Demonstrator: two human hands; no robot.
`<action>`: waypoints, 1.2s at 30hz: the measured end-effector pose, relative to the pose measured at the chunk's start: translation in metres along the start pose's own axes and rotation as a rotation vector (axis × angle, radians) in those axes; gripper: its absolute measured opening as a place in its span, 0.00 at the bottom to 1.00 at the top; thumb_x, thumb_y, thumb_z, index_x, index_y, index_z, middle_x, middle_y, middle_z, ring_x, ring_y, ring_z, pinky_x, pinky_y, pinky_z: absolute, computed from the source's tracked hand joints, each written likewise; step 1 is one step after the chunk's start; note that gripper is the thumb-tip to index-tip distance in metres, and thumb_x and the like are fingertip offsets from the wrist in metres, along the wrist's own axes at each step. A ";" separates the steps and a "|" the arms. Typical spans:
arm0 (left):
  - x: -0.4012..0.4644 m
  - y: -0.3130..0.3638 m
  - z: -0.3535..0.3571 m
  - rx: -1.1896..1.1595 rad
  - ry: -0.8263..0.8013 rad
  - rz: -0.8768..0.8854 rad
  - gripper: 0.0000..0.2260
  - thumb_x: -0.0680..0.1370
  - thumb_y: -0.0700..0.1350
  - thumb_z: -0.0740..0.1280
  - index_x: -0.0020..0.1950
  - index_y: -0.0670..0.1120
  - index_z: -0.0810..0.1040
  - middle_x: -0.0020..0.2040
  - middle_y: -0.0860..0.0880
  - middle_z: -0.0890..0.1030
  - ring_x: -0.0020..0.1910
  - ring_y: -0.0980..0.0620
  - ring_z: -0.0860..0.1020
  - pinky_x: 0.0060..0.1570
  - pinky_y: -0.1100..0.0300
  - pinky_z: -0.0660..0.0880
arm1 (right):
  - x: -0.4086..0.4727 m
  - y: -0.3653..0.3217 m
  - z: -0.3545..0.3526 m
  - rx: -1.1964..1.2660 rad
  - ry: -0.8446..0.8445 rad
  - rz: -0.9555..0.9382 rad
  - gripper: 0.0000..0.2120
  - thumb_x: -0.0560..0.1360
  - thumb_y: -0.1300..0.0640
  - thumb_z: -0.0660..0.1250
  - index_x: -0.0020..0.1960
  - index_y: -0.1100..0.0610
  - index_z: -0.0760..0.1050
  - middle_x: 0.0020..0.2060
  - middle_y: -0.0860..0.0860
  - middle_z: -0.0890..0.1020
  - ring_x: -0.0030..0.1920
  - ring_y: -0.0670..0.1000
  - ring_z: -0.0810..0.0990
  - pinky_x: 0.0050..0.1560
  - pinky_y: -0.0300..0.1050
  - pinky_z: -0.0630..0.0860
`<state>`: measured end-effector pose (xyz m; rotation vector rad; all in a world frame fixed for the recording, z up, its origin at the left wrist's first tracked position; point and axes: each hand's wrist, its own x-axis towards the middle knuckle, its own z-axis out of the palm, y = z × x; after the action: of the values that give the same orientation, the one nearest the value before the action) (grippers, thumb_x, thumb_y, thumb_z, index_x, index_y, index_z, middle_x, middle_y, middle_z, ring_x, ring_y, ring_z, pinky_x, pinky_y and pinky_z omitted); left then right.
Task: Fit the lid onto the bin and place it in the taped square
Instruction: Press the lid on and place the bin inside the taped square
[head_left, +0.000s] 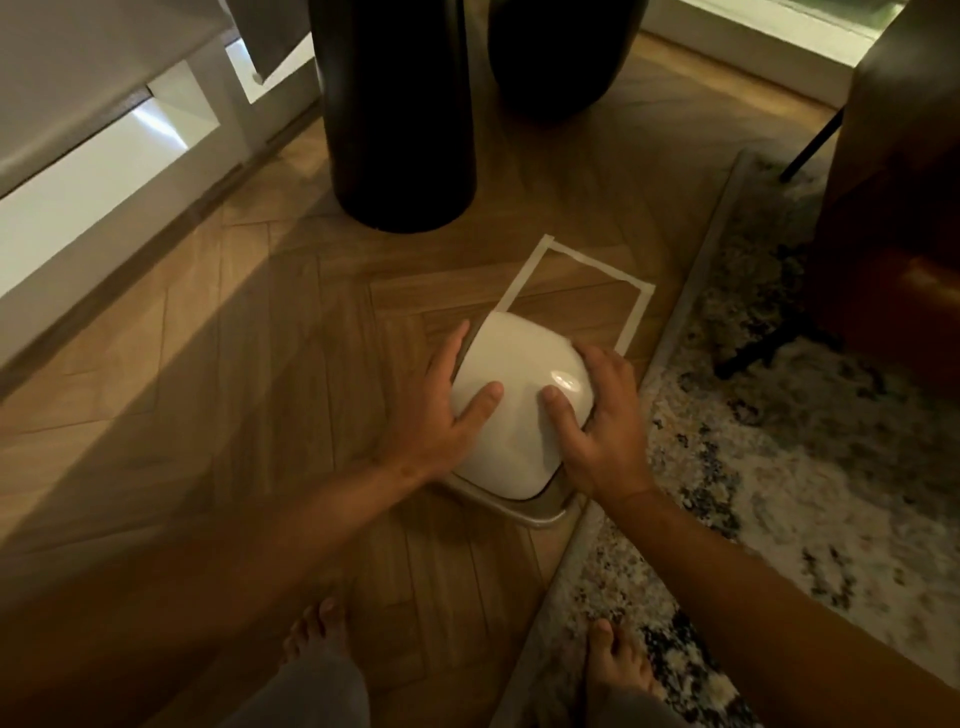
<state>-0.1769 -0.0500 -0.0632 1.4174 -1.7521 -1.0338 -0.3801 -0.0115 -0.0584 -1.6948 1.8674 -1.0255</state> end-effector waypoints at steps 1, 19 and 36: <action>0.006 -0.003 -0.004 0.010 0.014 0.008 0.36 0.77 0.66 0.63 0.80 0.55 0.54 0.70 0.55 0.71 0.64 0.54 0.76 0.60 0.47 0.78 | 0.007 -0.001 0.005 0.002 -0.004 -0.009 0.33 0.78 0.38 0.65 0.76 0.58 0.73 0.67 0.56 0.76 0.63 0.40 0.70 0.61 0.21 0.63; 0.040 -0.027 -0.029 0.116 -0.176 0.131 0.34 0.80 0.66 0.52 0.82 0.55 0.46 0.79 0.48 0.63 0.72 0.49 0.69 0.65 0.50 0.72 | -0.023 0.016 0.028 0.111 -0.039 0.159 0.56 0.73 0.31 0.73 0.83 0.34 0.35 0.83 0.49 0.63 0.81 0.51 0.66 0.78 0.64 0.70; 0.041 -0.042 -0.047 0.103 -0.397 0.093 0.64 0.57 0.63 0.84 0.81 0.55 0.45 0.78 0.53 0.62 0.76 0.53 0.65 0.72 0.45 0.69 | -0.038 0.032 0.046 0.079 -0.013 0.142 0.62 0.68 0.34 0.80 0.87 0.59 0.50 0.84 0.53 0.61 0.85 0.53 0.59 0.81 0.62 0.65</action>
<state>-0.1256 -0.1031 -0.0772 1.2362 -2.1590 -1.2541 -0.3615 0.0136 -0.1183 -1.4979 1.8827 -1.0148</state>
